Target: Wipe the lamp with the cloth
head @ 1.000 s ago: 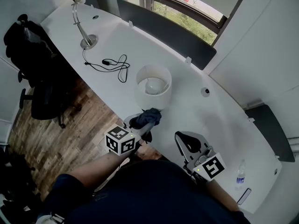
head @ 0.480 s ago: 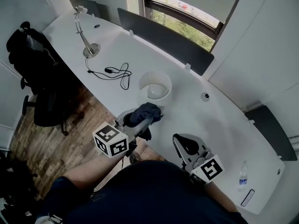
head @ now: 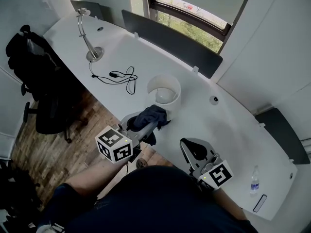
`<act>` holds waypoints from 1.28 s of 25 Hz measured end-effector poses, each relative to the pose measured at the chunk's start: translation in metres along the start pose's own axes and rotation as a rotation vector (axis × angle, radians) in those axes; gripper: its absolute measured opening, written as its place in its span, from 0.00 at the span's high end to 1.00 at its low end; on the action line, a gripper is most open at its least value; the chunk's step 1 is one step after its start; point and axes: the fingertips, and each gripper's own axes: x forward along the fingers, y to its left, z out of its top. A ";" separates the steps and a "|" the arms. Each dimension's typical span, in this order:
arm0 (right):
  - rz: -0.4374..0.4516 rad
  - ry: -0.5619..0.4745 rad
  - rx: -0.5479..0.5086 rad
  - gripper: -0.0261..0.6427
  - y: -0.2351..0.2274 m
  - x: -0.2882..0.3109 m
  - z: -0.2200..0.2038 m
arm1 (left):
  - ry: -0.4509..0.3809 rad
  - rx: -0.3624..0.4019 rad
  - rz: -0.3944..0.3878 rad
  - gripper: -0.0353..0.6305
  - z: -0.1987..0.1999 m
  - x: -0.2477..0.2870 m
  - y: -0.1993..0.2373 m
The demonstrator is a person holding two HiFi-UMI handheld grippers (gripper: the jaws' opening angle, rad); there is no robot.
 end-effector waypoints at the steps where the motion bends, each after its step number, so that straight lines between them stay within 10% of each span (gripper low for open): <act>1: -0.005 0.002 0.000 0.94 0.002 0.000 0.000 | 0.017 -0.004 -0.001 0.74 -0.008 0.000 0.002; 19: -0.147 0.021 0.010 0.94 0.036 0.004 -0.018 | 0.210 -0.031 -0.069 0.74 -0.100 0.003 0.039; 32: -0.021 -0.015 0.010 0.94 -0.011 -0.003 0.001 | 0.082 0.060 -0.010 0.74 -0.001 0.001 0.012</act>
